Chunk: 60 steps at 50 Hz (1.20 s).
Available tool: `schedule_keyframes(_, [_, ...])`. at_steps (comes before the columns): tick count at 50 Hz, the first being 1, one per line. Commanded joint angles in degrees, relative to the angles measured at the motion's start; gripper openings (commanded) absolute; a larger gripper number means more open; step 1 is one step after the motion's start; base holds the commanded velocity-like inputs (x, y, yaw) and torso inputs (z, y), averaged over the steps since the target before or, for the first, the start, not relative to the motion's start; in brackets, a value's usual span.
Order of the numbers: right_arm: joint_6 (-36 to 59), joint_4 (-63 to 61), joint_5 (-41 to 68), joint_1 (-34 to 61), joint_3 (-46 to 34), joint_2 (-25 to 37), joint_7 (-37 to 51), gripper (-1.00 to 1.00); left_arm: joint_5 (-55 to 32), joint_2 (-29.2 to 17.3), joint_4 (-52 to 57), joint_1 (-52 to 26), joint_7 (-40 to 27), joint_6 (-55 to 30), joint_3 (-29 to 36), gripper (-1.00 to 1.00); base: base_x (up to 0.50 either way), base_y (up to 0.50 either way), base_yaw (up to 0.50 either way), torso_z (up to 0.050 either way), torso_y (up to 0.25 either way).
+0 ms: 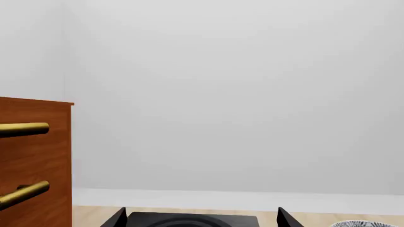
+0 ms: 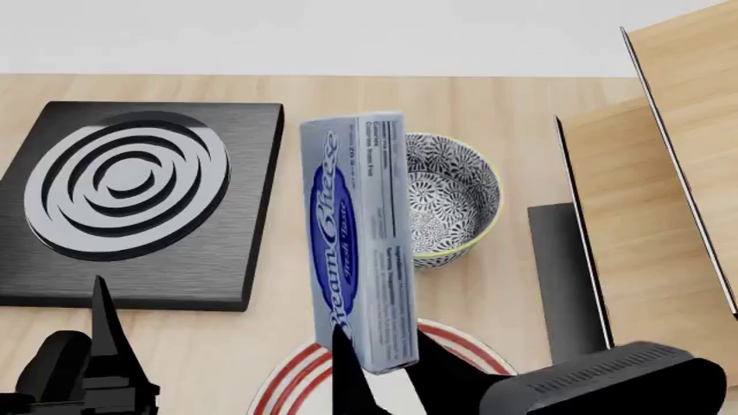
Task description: Pick up the cream cheese and put it in the bowl.
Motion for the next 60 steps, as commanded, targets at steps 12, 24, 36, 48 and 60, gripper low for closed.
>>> schedule_keyframes(12, [8.1, 10.3, 30.5, 32.8, -6.7, 3.6, 23.0, -1.0, 1.9, 0.0, -0.2, 0.4, -0.7, 1.3, 0.4, 1.0, 0.0, 0.0, 0.0, 0.0, 0.001])
schedule_keyframes(24, [12.4, 19.3, 34.2, 42.0, -10.4, 2.6, 24.0, -1.0, 1.9, -0.2, -0.3, 0.3, -0.9, 1.3, 0.3, 1.0, 0.0, 0.0, 0.0, 0.001, 0.001])
schedule_keyframes(36, [16.4, 31.5, 33.1, 49.8, -14.3, -0.6, 23.0, -1.0, 2.5, -0.3, -0.2, 0.5, -1.0, 1.4, 0.6, 1.0, 0.0, 0.0, 0.0, 0.0, 0.0])
schedule_keyframes(48, [21.2, 46.3, 29.1, 55.1, -19.1, -4.9, 16.9, -1.0, 2.7, -0.5, -0.1, 0.7, -1.0, 1.8, 0.8, 1.0, 0.0, 0.0, 0.0, 0.0, 0.001])
schedule_keyframes(60, [23.3, 58.0, 24.7, 58.7, -22.1, -8.4, 10.9, -1.0, 2.9, -0.6, -0.2, 0.9, -1.1, 2.2, 1.0, 1.0, 0.0, 0.0, 0.0, 0.0, 0.001])
